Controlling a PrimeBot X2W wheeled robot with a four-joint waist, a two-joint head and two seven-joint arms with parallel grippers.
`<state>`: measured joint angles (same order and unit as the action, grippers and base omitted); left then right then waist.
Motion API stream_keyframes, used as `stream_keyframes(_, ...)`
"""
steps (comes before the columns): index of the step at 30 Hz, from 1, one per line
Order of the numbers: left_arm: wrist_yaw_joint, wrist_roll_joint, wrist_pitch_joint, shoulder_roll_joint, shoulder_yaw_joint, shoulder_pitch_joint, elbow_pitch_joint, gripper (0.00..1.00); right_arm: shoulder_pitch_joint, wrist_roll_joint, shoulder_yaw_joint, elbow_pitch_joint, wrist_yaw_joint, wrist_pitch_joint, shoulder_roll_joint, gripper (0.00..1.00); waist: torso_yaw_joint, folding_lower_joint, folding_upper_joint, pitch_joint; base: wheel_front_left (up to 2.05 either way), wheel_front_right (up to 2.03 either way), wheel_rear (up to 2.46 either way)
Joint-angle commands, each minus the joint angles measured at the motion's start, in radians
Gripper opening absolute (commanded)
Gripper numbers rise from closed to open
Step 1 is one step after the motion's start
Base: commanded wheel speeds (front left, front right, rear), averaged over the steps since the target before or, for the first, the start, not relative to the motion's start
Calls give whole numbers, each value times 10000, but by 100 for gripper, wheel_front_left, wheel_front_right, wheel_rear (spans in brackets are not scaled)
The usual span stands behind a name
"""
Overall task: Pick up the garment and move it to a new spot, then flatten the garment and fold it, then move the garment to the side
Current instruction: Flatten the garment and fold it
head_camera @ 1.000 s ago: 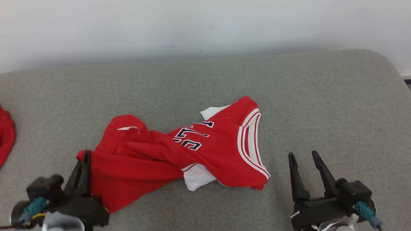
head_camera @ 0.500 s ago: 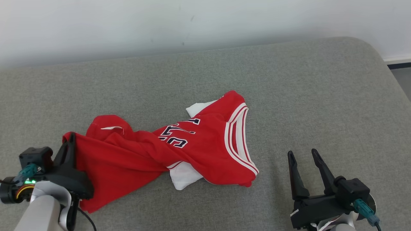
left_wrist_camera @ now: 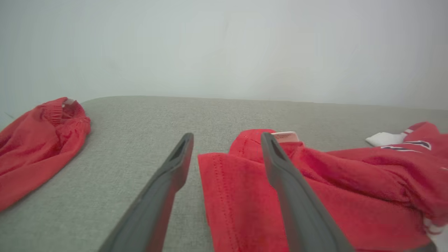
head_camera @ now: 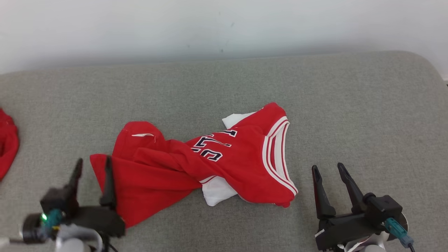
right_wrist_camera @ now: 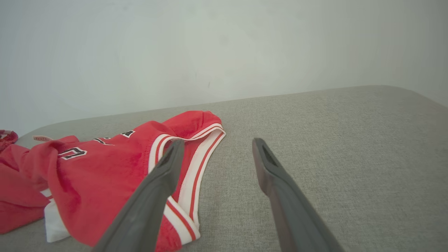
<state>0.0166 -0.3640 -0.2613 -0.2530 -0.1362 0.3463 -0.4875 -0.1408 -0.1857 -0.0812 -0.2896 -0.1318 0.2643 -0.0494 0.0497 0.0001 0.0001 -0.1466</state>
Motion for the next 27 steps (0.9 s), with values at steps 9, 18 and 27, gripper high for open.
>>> stream_keyframes(9,-354,305,-34,1223,520,-2890,2477,100,130,-25,74,17,23,13,-13,100,-329,-1,-1,-75,0,0,0)
stream_keyframes(18,-137,354,-33,1369,300,-3546,1783,100,70,-98,-33,-49,23,13,-10,100,-340,-1,-1,-36,0,0,0)
stream_keyframes(27,74,217,-6,1341,243,-2980,878,100,9,-145,-81,-21,23,13,-16,100,-217,-1,-1,-139,0,0,0)
